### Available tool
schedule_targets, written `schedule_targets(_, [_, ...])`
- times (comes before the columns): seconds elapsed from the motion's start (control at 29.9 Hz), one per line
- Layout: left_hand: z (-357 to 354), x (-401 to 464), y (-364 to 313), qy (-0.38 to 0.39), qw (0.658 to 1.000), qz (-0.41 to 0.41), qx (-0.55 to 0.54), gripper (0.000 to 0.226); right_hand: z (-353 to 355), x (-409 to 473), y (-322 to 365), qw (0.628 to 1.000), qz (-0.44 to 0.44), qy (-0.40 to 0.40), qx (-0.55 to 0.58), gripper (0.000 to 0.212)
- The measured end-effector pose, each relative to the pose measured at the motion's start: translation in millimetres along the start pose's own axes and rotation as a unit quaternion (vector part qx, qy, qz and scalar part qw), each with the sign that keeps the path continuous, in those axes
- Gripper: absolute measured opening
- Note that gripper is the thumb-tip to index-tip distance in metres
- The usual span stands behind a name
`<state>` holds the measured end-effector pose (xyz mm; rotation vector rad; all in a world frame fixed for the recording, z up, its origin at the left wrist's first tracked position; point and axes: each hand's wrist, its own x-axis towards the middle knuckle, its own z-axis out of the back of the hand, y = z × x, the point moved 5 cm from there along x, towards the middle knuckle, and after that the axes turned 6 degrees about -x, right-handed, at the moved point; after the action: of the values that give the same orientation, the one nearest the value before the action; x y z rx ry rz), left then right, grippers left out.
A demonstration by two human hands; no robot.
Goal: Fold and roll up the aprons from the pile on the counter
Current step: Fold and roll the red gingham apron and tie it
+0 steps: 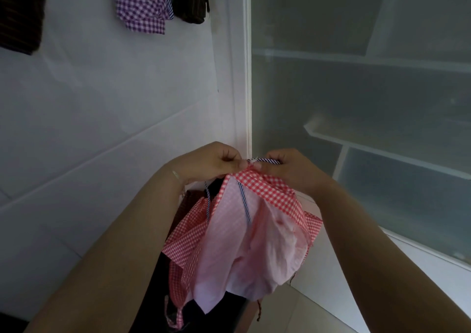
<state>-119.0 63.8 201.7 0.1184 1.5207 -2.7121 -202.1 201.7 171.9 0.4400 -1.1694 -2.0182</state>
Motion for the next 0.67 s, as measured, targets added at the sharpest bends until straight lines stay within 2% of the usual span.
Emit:
schedule_targets(0.13, [12, -6, 16, 0.022, 1.000, 0.022, -0.003, 0.018, 1, 6, 5, 0.998, 0.009, -0.021, -0.058, 0.019])
schedule_targets(0.27, [22, -9, 22, 0.011, 0.999, 0.013, -0.034, 0.044, 4, 11, 3, 0.994, 0.021, -0.042, -0.095, 0.018])
schedule_targets(0.4, [33, -10, 31, -0.028, 0.998, 0.019, -0.053, 0.033, 8, 14, 0, 0.991, 0.025, -0.066, -0.112, 0.015])
schedule_targets(0.57, [53, -1, 62, -0.196, 0.976, 0.091, 0.002, 0.042, 2, 14, 6, 0.990, 0.056, -0.083, -0.101, 0.013])
schedule_targets(0.6, [57, 1, 74, -0.236, 0.964, 0.108, 0.050, 0.041, 0, 15, 5, 0.989, 0.061, -0.085, -0.108, 0.011])
schedule_targets(0.67, [63, -3, 89, -0.324, 0.918, 0.129, 0.187, 0.038, -5, 19, 3, 0.985, 0.060, -0.086, -0.134, 0.005])
